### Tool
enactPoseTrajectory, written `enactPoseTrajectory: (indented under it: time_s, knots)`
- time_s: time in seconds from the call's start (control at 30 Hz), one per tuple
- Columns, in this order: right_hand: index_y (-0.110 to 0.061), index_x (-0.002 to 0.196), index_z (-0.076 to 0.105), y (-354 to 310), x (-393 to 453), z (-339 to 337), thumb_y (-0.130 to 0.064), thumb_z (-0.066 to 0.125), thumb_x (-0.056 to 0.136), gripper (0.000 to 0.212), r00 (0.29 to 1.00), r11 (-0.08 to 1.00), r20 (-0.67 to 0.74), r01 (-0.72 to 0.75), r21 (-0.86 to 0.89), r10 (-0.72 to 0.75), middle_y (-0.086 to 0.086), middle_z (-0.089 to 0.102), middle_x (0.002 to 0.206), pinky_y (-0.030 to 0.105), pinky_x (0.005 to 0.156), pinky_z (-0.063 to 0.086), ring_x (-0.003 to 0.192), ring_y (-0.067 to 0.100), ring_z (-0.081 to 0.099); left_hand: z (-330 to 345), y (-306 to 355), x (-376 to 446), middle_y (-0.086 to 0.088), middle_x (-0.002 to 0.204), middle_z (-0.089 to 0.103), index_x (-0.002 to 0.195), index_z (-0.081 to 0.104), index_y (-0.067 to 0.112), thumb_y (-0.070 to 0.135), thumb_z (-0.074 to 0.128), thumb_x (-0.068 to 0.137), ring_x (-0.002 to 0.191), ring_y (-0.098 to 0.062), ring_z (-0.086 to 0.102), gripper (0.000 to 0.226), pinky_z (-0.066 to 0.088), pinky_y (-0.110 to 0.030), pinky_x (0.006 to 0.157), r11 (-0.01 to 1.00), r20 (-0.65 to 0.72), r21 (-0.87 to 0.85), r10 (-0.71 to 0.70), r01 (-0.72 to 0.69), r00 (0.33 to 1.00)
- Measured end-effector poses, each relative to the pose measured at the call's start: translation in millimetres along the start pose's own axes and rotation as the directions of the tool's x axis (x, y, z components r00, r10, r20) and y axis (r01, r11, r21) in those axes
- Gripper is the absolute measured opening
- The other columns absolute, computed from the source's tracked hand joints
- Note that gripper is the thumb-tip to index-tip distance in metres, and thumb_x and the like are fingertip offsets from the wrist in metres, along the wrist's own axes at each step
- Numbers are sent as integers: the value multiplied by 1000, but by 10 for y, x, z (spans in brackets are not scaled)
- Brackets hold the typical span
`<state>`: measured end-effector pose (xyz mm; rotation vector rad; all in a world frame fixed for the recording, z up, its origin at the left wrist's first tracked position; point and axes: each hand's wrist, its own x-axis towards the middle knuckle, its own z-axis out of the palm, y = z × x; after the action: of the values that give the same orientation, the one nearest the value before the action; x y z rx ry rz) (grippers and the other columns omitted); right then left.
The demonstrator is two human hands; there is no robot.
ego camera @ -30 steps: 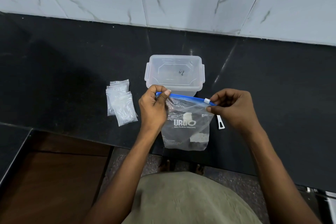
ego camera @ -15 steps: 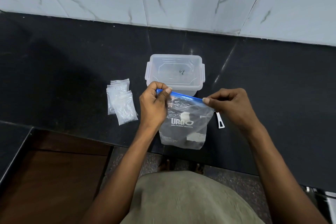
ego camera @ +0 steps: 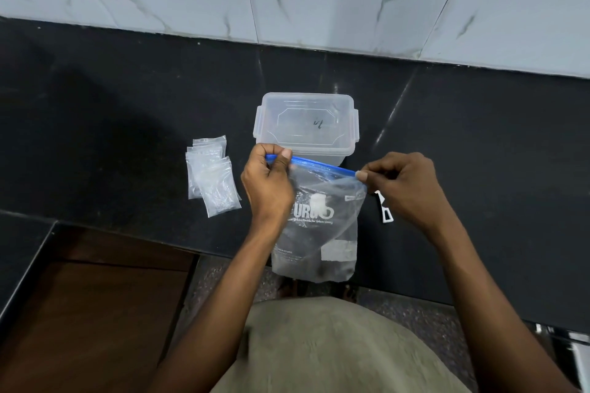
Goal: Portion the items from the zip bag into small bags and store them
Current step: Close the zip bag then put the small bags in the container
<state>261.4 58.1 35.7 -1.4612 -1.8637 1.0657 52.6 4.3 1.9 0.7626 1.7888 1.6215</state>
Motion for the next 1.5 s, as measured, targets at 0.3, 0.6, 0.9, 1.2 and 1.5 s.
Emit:
enactPoseTrajectory:
  time_s: [0.3,0.6,0.9,1.2,1.5]
  knots:
    - [6,115,65,212,-97,310,4,75,83,34,936,738,309,-329,590,171,22,76,101,34,74,62,85,27,75,4,-96,114,-5,57,54,86,59,16,12,62,100,46,-14,44,15,36,-28,47,964,-29,-225,-154,144,988]
    - [-3,97,74,201,-69,221,2,80,80,18,967,875,229,-207,437,114,13,78,86,31,74,63,78,22,74,-6,103,131,12,100,71,104,69,24,24,69,93,94,-4,66,11,56,-37,86,898,256,339,199,-281,946]
    - [-13,88,78,93,-64,186,-8,88,75,17,971,944,206,-174,281,118,5,79,79,34,72,62,76,23,77,266,192,182,6,68,70,76,74,11,6,75,87,62,-3,62,12,54,-24,67,950,412,274,22,-146,911]
    - [-13,83,80,124,-72,69,-10,85,80,7,991,934,30,-136,331,134,4,78,76,35,76,62,75,23,77,288,92,133,10,61,63,73,71,15,11,67,95,56,-3,53,23,49,-26,60,987,174,129,-119,97,978]
    - [-12,82,79,127,-29,61,-12,83,82,5,988,955,113,-128,267,101,4,78,76,37,76,61,75,22,76,217,211,220,-4,64,62,81,67,-2,17,65,97,55,-13,52,24,47,-25,58,987,377,129,-137,94,916]
